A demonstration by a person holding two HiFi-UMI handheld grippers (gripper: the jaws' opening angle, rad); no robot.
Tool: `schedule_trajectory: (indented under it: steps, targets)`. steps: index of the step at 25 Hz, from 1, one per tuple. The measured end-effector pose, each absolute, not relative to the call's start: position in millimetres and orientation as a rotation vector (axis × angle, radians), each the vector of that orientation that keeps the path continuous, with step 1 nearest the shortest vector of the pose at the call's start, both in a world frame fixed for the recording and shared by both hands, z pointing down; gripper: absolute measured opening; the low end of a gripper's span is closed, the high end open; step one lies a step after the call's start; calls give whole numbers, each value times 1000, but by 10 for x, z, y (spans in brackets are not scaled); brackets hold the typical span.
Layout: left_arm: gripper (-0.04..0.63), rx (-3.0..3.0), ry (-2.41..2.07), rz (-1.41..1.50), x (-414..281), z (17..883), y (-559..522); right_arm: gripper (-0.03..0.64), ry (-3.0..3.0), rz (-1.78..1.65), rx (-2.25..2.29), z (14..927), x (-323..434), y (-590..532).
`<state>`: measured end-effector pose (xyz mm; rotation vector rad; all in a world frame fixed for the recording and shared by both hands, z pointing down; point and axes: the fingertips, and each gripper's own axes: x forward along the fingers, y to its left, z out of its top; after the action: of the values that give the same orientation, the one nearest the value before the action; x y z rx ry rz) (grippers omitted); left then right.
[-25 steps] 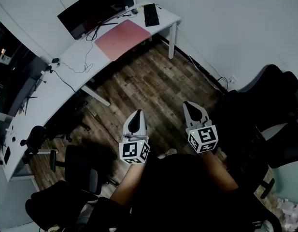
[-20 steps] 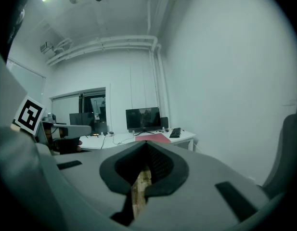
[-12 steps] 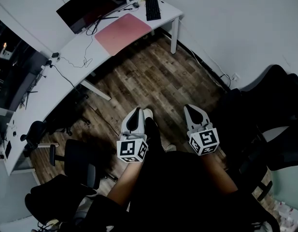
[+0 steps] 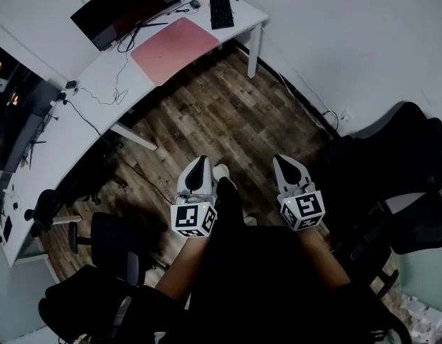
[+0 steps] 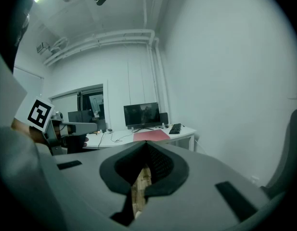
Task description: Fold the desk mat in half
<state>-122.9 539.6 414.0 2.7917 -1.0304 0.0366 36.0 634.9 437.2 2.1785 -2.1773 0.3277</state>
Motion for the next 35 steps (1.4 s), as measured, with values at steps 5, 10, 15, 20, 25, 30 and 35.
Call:
schedule_trajectory:
  steps: [5, 10, 15, 20, 25, 30, 35]
  targets:
    - [23, 2760, -1035, 42, -1135, 4267, 4880, -5, -2170, 331, 2158, 4433, 502, 5890]
    - [23, 2727, -1043, 64, -970, 4397, 4255, -5, -2177, 374, 2103, 4557, 668, 5253]
    - [23, 2692, -1012, 117, -740, 4527, 3522, -5, -2145, 413, 2078, 4638, 889, 4463]
    - [23, 2688, -985, 135, -691, 4450, 2774, -5, -2137, 401, 2058, 4479, 975, 3607]
    - [23, 2668, -1028, 100, -708, 4361, 2012, -5, -2139, 390, 2051, 4350, 1092, 2800]
    - [23, 2654, -1043, 74, -808, 4361, 1448, -5, -2161, 388, 1994, 4356, 968, 2179]
    - [23, 2642, -1073, 28, -934, 4402, 1106, -5, -2169, 409, 1973, 4391, 895, 1851]
